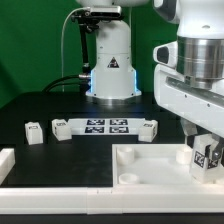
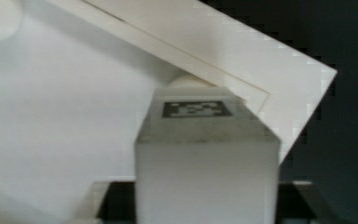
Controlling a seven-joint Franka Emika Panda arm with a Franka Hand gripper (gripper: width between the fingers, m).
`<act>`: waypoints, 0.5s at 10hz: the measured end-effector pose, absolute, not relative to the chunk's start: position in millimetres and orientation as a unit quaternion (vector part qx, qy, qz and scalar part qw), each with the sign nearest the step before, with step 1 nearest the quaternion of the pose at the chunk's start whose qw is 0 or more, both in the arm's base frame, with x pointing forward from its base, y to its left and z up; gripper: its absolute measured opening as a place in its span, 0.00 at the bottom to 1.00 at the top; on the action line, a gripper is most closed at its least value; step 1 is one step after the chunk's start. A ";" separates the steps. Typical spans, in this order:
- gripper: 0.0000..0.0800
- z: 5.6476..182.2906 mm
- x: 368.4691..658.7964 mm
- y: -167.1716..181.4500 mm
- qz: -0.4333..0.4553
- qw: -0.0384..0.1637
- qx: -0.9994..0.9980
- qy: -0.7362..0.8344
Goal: Assemble one leg
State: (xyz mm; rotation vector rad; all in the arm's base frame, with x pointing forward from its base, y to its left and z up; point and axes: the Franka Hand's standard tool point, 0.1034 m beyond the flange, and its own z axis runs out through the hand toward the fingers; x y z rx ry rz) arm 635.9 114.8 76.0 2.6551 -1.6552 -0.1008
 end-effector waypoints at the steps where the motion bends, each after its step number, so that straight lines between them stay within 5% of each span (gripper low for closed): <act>1: 0.48 76.0 635.9 115.0 -0.032 0.005 0.854 -0.519; 3: 0.78 76.1 634.1 121.2 -0.022 -0.003 0.869 -0.494; 5: 0.80 75.2 630.5 121.4 -0.012 -0.010 0.931 -0.365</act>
Offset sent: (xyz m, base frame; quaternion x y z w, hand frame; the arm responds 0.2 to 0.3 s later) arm -0.0164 0.0095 0.0025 0.0288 -0.0105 -0.1128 0.9931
